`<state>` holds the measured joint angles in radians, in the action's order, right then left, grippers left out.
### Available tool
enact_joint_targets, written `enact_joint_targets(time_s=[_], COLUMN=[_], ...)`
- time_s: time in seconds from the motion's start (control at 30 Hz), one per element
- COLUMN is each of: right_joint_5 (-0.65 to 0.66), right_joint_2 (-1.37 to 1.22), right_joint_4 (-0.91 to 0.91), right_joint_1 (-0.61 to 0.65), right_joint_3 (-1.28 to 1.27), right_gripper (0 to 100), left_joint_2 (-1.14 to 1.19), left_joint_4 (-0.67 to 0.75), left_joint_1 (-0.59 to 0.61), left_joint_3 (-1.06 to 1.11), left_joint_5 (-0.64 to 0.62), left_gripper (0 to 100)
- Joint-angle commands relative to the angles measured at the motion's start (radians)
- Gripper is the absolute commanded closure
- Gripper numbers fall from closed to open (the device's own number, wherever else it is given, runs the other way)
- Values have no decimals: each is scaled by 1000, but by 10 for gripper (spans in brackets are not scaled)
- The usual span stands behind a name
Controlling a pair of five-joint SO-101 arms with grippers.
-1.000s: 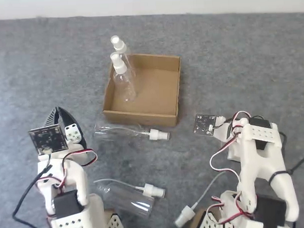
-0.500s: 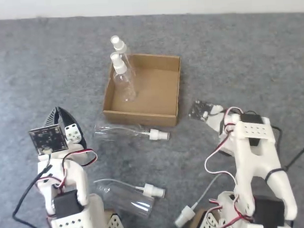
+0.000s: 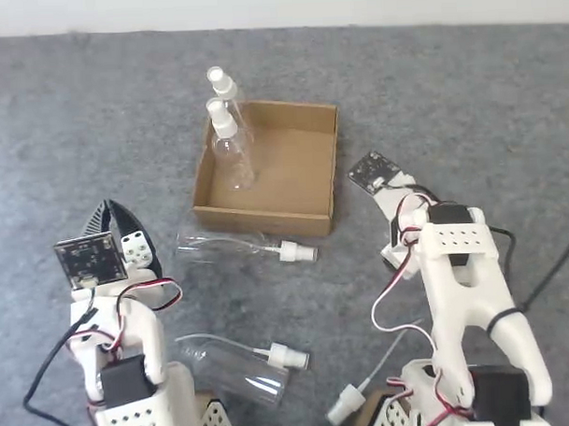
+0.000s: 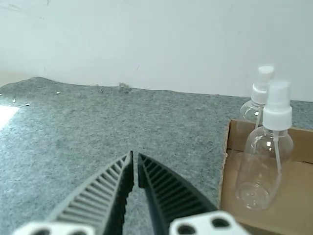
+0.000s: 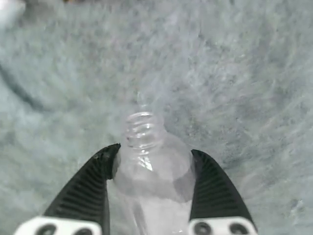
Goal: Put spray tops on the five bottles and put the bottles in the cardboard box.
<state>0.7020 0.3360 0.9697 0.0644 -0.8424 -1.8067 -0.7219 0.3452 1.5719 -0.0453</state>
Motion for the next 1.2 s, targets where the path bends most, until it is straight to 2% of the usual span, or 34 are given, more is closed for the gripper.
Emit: enact_joint_targets(time_s=[0.0, 0.2, 0.3, 0.4, 0.6, 0.77, 1.17], right_joint_5=[-133, -226, -222, -147, -60, 25, 118], right_joint_2=[42, 41, 41, 41, 41, 41, 41], right_joint_4=[-2, 18, 70, 116, 147, 180, 176], right_joint_1=[36, 44, 53, 56, 67, 70, 108], right_joint_3=[66, 66, 66, 66, 68, 66, 66], right_gripper=[975, 961, 885, 838, 818, 701, 700], left_joint_2=[-12, -12, -12, -12, -12, -12, -12], left_joint_4=[28, 28, 28, 28, 28, 28, 28], left_joint_1=[-3, -3, -3, -3, -3, -3, -3], left_joint_3=[-15, -15, -15, -15, -15, -15, -15], left_joint_5=[12, 12, 12, 12, 12, 12, 12], left_gripper=[987, 987, 987, 987, 987, 987, 987])
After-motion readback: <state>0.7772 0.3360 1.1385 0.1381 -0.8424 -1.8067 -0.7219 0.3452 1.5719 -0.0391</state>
